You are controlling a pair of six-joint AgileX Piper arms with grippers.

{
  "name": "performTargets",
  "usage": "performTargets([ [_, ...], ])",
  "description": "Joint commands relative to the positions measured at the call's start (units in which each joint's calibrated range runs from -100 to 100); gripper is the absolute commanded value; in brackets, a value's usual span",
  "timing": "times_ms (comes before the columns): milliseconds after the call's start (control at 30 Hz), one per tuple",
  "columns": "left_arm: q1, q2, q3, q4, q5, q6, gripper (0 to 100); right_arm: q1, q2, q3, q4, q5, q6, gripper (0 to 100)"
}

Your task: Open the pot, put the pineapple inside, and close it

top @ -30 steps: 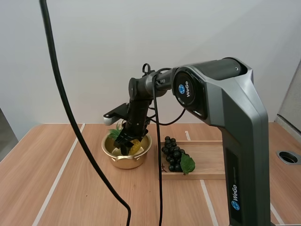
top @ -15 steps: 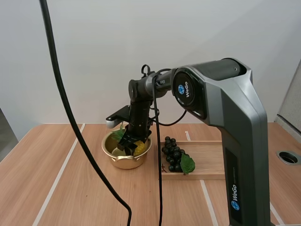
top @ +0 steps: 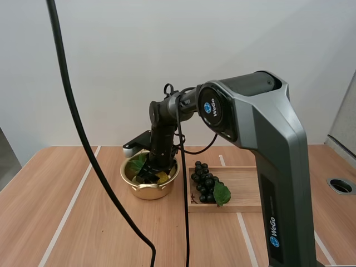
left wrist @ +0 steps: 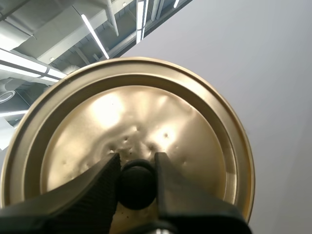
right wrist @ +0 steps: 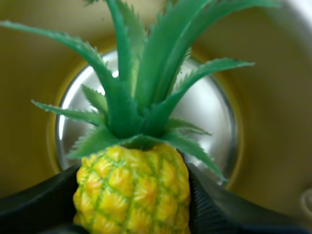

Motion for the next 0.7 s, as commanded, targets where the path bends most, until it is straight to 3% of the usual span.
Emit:
performTargets([
  [0,-0.18,-0.41,-0.37,0.39,-1.30,-0.44,0,-0.27,0.77,0.67,-1.27,-0.58,0.15,0],
  [233,-0.18,-0.41,-0.37,0.39,-1.12,-0.44,0,-0.27,0.82,0.67,-1.27,-2.45,0.15,0],
  [267,-0.18,-0.41,-0.37,0.39,-0.94,-0.44,0,-0.27,0.82,0.67,-1.27,-2.45,0.15,5],
  [300,-0.18,-0.41,-0.37,0.39,-0.61,-0.44,0,-0.27,0.82,0.67,-1.27,-2.45,0.24,15],
  [400,-0.18,-0.41,-0.37,0.39,-0.45,-0.44,0,-0.27,0.82,0.67,-1.42,-3.22,1.46,70],
  [467,-0.18,-0.41,-0.37,0.39,-0.45,-0.44,0,-0.27,0.82,0.67,-3.28,-4.37,3.68,98],
  [667,-0.18,-0.41,-0.37,0.39,-0.45,-0.44,0,-0.27,1.42,0.67,-6.11,-5.03,5.31,100],
])
